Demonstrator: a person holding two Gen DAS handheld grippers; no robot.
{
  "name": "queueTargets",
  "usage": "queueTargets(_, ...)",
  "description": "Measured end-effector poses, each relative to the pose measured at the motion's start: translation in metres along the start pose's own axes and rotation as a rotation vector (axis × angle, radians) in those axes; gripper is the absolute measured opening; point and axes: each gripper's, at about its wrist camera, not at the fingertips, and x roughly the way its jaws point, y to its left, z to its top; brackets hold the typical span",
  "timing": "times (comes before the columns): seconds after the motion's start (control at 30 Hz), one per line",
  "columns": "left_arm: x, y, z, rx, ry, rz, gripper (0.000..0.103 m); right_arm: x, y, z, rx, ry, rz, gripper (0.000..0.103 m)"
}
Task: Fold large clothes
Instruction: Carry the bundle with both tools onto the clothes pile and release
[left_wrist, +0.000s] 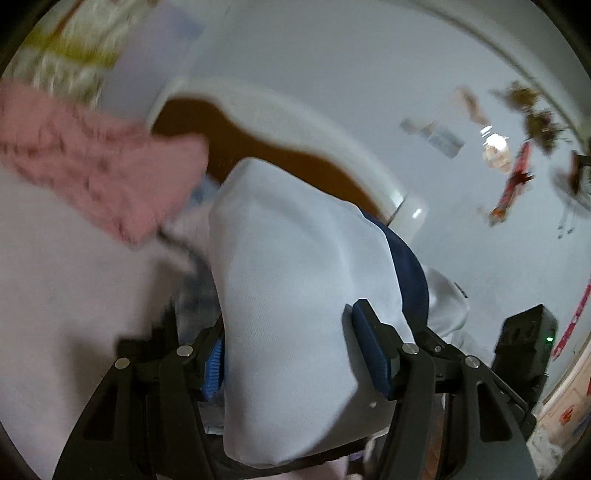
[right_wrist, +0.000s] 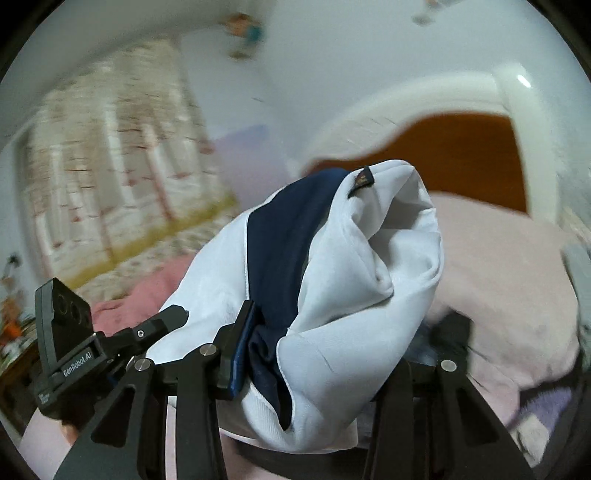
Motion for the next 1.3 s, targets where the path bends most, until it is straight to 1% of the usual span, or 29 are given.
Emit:
queueTargets(0.03, 0.018, 0.011, -0.011, -0.016, 0.045, 0.028, 0.061, 0.013, -0.011, -0.010, 0.020, 0.036, -0.039, 0.045)
queueTargets(0.07, 0.032, 0.020, -0.018, -0.021, 0.074, 0.049, 0.062, 0.028, -0.024, -0.020, 0.050, 0.078, -0.067, 0.045)
queueTargets(0.1, 0.043, 0.028, -0.027, -0.021, 0.091, 0.065, 0.062, 0.039, -0.038, -0.032, 0.091, 0.097, -0.083, 0.045)
queueTargets(0.17, 0.047, 0.031, -0.034, -0.008, 0.091, 0.076, 0.063, 0.050, -0.057, -0.052, 0.159, 0.090, -0.080, 0.046)
queueTargets(0.23, 0.043, 0.025, -0.035, 0.026, 0.104, 0.095, 0.064, 0.049, -0.057, -0.058, 0.150, 0.072, -0.096, 0.047)
queueTargets(0.33, 0.037, 0.020, -0.040, 0.042, 0.094, 0.133, 0.066, 0.050, -0.050, -0.060, 0.103, 0.070, -0.108, 0.048)
queueTargets(0.37, 0.038, 0.019, -0.040, 0.047, 0.086, 0.145, 0.069, 0.050, -0.047, -0.061, 0.095, 0.070, -0.104, 0.049)
queueTargets(0.4, 0.035, 0.017, -0.040, 0.052, 0.073, 0.162, 0.076, 0.050, -0.047, -0.061, 0.090, 0.065, -0.104, 0.051)
queueTargets(0.43, 0.031, 0.015, -0.041, 0.066, 0.052, 0.191, 0.080, 0.050, -0.043, -0.061, 0.095, 0.058, -0.111, 0.061)
queueTargets(0.47, 0.037, 0.017, -0.037, 0.082, 0.035, 0.212, 0.083, 0.046, -0.043, -0.063, 0.114, 0.041, -0.132, 0.068)
queueTargets(0.5, 0.036, 0.014, -0.037, 0.105, 0.022, 0.225, 0.083, 0.044, -0.039, -0.064, 0.130, 0.028, -0.149, 0.074)
queueTargets(0.57, 0.036, 0.009, -0.035, 0.163, 0.011, 0.253, 0.083, 0.038, -0.042, -0.067, 0.138, 0.032, -0.154, 0.074)
queueTargets(0.6, 0.031, 0.003, -0.036, 0.198, -0.005, 0.269, 0.083, 0.034, -0.042, -0.067, 0.134, 0.032, -0.162, 0.076)
queueTargets(0.63, 0.026, -0.002, -0.036, 0.234, -0.028, 0.290, 0.083, 0.030, -0.039, -0.066, 0.121, 0.025, -0.176, 0.076)
queueTargets(0.67, 0.018, -0.008, -0.038, 0.268, -0.071, 0.328, 0.083, 0.024, -0.032, -0.064, 0.091, 0.013, -0.196, 0.076)
queueTargets(0.7, 0.007, -0.014, -0.040, 0.293, -0.143, 0.381, 0.083, 0.019, -0.027, -0.062, 0.066, 0.003, -0.210, 0.076)
queueTargets(0.73, -0.004, -0.019, -0.043, 0.319, -0.198, 0.401, 0.083, 0.014, -0.019, -0.060, 0.038, -0.011, -0.223, 0.077)
queueTargets(0.77, -0.013, -0.023, -0.044, 0.338, -0.224, 0.405, 0.083, 0.008, -0.011, -0.057, 0.014, -0.026, -0.227, 0.077)
queueTargets(0.83, -0.035, -0.030, -0.045, 0.358, -0.284, 0.454, 0.083, -0.004, 0.005, -0.052, -0.024, -0.054, -0.225, 0.084)
queueTargets(0.9, -0.059, -0.034, -0.045, 0.380, -0.331, 0.467, 0.084, -0.019, 0.024, -0.048, -0.071, -0.088, -0.217, 0.086)
queueTargets(0.93, -0.070, -0.036, -0.043, 0.391, -0.352, 0.480, 0.086, -0.026, 0.033, -0.046, -0.091, -0.103, -0.213, 0.086)
queueTargets(0.97, -0.085, -0.038, -0.043, 0.406, -0.378, 0.491, 0.092, -0.036, 0.047, -0.047, -0.120, -0.131, -0.207, 0.087)
queueTargets(1.0, -0.098, -0.039, -0.043, 0.417, -0.402, 0.499, 0.099, -0.042, 0.054, -0.048, -0.135, -0.145, -0.203, 0.091)
queueTargets(1.03, -0.112, -0.039, -0.043, 0.425, -0.429, 0.511, 0.102, -0.049, 0.062, -0.049, -0.152, -0.160, -0.197, 0.097)
queueTargets(1.07, -0.126, -0.039, -0.045, 0.433, -0.455, 0.520, 0.103, -0.056, 0.073, -0.053, -0.169, -0.181, -0.182, 0.102)
queueTargets(1.17, -0.161, -0.035, -0.051, 0.474, -0.504, 0.564, 0.103, -0.069, 0.101, -0.064, -0.185, -0.240, -0.145, 0.103)
queueTargets(1.27, -0.190, -0.021, -0.064, 0.494, -0.517, 0.629, 0.103, -0.070, 0.126, -0.078, -0.209, -0.230, -0.082, 0.103)
queueTargets(1.3, -0.197, -0.014, -0.069, 0.494, -0.517, 0.650, 0.103, -0.069, 0.133, -0.084, -0.215, -0.225, -0.073, 0.103)
